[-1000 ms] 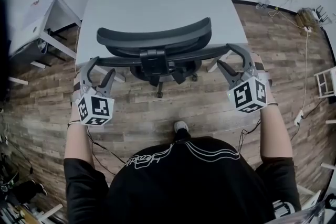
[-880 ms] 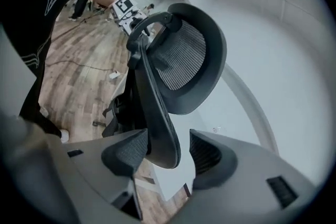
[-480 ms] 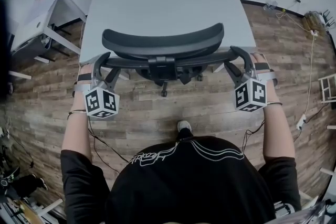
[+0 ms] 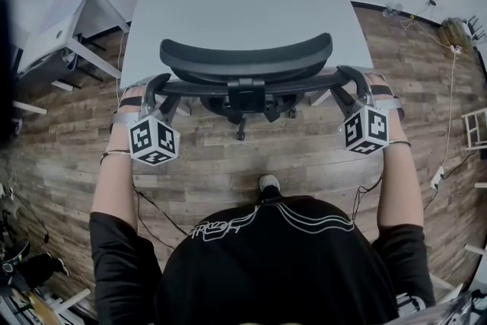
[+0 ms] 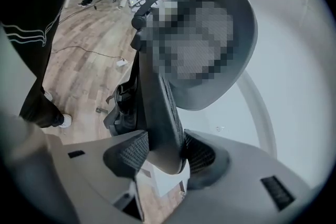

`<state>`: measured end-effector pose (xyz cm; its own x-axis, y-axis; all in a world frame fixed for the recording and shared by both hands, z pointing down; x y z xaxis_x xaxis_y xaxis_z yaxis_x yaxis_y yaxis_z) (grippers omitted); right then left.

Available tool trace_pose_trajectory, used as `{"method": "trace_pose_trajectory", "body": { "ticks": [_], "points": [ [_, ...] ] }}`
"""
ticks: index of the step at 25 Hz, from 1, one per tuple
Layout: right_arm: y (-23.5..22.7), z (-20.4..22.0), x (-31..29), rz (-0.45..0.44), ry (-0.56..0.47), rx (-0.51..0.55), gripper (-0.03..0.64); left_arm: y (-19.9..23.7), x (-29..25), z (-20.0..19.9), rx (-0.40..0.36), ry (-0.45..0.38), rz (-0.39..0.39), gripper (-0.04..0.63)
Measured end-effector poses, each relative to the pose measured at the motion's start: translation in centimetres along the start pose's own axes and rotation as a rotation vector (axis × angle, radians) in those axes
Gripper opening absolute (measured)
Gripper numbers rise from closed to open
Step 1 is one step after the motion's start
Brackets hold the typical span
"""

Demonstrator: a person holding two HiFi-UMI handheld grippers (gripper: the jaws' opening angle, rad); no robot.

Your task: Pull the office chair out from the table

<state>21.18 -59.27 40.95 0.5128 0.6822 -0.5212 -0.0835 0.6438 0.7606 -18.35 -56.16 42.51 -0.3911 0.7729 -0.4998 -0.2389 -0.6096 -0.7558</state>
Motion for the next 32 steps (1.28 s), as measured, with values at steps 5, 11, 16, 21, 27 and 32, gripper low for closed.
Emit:
{"method": "trace_pose_trajectory", "body": {
  "ticks": [5, 11, 16, 21, 27, 32],
  "points": [
    [-0.2, -0.1, -0.4, -0.017, 0.056, -0.028, 0.227, 0.0, -0.2, 0.0, 0.023, 0.024, 0.008, 0.206],
    [-0.2, -0.2, -0.5, -0.020, 0.107, -0.060, 0.229, 0.1, -0.3, 0.0, 0.048, 0.055, 0.029, 0.207],
    [-0.3, -0.4, -0.6, -0.011, 0.119, -0.091, 0.230, 0.3, -0.2, -0.1, 0.046, 0.050, 0.033, 0.207],
    [-0.2, -0.9, 0.4, -0.016, 0.134, -0.113, 0.230, 0.4, 0.6, -0.5, 0.046, 0.042, 0.044, 0.207],
    [0.8, -1.7, 1.6, 0.004, 0.129, -0.133, 0.230, -0.3, 1.7, -0.7, 0.042, 0.035, 0.050, 0.207],
    [6.6, -4.0, 5.9, 0.045, 0.139, -0.132, 0.230, -5.2, 6.3, -1.1, 0.021, 0.011, 0.043, 0.207]
  ]
}}
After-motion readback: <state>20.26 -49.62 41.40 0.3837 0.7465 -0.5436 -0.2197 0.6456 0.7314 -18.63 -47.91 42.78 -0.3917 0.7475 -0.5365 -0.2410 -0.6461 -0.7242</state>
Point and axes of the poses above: the fingertips, and each gripper's own axes: x backward along the fingers, y to its left, z out of its underside, the point moved 7 cm from there along x, backward along the fingers, and after that the axes turned 14 degrees about -y, right-handed, at the moved point
